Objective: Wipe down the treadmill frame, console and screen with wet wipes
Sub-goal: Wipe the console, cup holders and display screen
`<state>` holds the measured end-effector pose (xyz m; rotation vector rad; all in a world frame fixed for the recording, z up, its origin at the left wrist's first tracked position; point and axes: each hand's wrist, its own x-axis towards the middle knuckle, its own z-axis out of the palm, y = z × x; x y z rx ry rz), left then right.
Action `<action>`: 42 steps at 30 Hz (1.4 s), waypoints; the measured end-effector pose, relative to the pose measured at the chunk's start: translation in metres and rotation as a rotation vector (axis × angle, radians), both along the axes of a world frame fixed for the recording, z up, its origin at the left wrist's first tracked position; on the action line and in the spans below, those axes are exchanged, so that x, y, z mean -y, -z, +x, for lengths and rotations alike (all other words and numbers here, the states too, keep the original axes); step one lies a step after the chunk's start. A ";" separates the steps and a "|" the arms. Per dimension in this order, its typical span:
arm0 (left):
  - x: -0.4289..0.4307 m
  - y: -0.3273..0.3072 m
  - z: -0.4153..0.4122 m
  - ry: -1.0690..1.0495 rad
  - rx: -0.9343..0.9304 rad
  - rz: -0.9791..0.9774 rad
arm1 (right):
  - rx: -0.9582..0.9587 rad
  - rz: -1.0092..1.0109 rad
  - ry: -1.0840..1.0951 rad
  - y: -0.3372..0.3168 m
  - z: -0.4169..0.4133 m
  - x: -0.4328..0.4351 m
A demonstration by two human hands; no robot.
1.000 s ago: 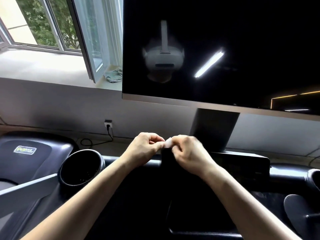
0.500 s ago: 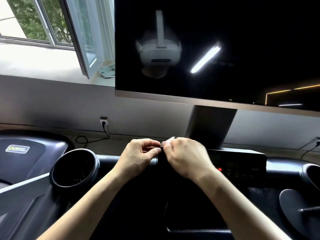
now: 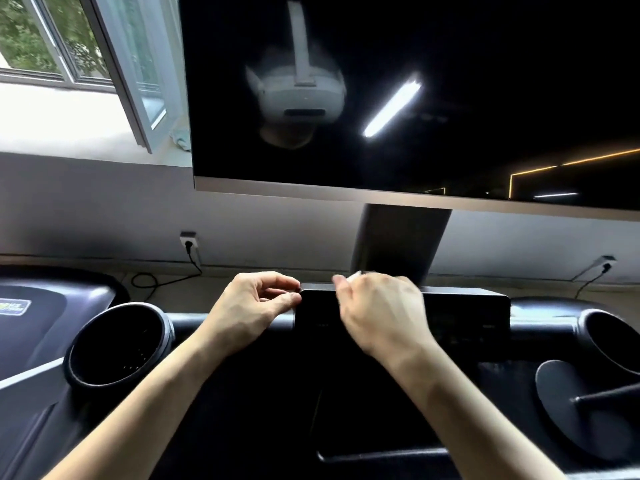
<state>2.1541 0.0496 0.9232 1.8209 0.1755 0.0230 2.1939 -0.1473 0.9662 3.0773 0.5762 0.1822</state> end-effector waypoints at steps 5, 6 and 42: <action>-0.002 -0.001 0.000 0.036 -0.022 -0.039 | -0.078 0.208 -0.251 0.006 -0.009 -0.038; -0.002 -0.001 0.000 0.031 -0.021 -0.027 | -0.087 0.226 -0.238 0.004 -0.007 -0.031; -0.001 0.005 -0.003 -0.133 0.020 0.159 | -0.993 0.135 -0.235 -0.011 0.078 -0.077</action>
